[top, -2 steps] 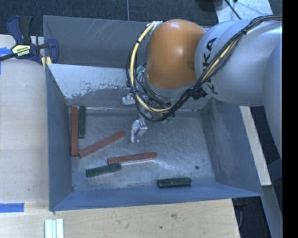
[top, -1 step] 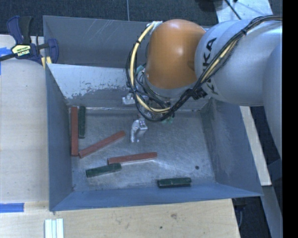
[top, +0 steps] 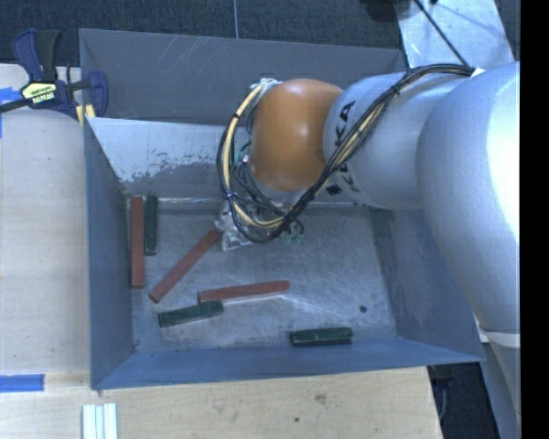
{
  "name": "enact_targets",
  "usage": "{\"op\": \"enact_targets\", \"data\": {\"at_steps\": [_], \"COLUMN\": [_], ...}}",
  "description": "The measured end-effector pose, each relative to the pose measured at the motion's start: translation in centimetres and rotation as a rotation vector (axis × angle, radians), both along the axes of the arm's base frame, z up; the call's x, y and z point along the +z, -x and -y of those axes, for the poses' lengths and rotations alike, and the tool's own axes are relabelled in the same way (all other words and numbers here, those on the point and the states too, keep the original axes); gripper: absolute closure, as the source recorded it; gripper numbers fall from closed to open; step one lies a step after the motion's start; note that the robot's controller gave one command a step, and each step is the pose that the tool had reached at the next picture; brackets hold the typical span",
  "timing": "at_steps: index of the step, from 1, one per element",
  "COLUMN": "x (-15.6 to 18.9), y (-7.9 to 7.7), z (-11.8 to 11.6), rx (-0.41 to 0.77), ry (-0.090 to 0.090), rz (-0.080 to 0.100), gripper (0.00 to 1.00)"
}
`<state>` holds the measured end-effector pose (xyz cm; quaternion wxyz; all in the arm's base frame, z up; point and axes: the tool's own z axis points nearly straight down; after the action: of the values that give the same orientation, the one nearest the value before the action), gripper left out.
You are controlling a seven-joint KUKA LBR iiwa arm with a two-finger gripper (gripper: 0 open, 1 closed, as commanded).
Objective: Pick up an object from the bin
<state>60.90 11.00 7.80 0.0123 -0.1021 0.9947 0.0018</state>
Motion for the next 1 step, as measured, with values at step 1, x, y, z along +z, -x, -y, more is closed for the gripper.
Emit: {"op": "enact_targets", "data": {"at_steps": [1], "x": [-0.22], "y": [0.18], "z": [0.03], "rx": [-0.001], "ry": [0.001], "rz": [-0.007], "gripper": [0.00]}}
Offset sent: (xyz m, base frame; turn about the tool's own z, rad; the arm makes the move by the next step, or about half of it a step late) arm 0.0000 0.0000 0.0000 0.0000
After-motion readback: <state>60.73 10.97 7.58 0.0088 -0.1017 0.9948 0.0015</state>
